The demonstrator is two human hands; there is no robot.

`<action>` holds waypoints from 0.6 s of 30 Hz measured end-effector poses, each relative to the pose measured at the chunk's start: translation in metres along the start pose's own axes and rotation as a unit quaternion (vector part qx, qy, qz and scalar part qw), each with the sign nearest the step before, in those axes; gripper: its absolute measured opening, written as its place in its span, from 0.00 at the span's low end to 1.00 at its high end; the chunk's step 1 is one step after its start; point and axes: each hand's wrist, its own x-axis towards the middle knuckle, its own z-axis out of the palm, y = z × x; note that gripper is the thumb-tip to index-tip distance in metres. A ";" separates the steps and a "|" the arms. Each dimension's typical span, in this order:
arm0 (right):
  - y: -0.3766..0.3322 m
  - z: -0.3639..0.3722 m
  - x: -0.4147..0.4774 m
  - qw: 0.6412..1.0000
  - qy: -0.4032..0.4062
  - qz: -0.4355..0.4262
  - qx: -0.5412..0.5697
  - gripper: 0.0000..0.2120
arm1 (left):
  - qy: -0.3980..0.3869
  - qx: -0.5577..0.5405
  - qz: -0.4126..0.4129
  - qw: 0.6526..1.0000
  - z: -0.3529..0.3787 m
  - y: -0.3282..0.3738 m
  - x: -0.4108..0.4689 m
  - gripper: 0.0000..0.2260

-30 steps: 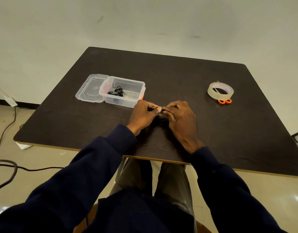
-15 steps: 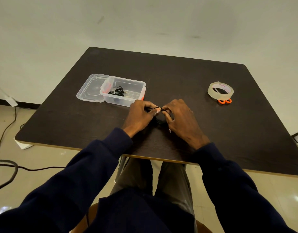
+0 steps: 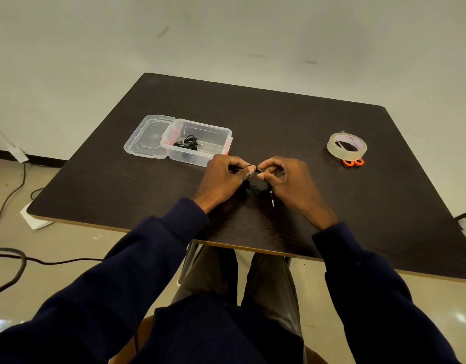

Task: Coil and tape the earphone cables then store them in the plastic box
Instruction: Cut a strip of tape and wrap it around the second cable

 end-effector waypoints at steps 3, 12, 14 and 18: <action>0.000 0.000 0.000 1.000 -0.006 -0.008 0.008 0.11 | 0.001 -0.009 -0.013 1.000 -0.002 0.001 0.001 0.06; 0.000 0.006 0.005 0.992 0.075 -0.025 -0.096 0.07 | 0.025 -0.044 -0.006 0.999 -0.009 0.001 -0.006 0.07; -0.001 0.006 0.005 0.990 0.092 -0.021 -0.100 0.08 | 0.030 -0.067 -0.013 0.997 -0.016 0.000 -0.008 0.08; -0.009 0.006 0.011 0.992 0.124 -0.017 -0.014 0.06 | 0.017 -0.128 -0.019 0.991 -0.036 0.003 -0.013 0.07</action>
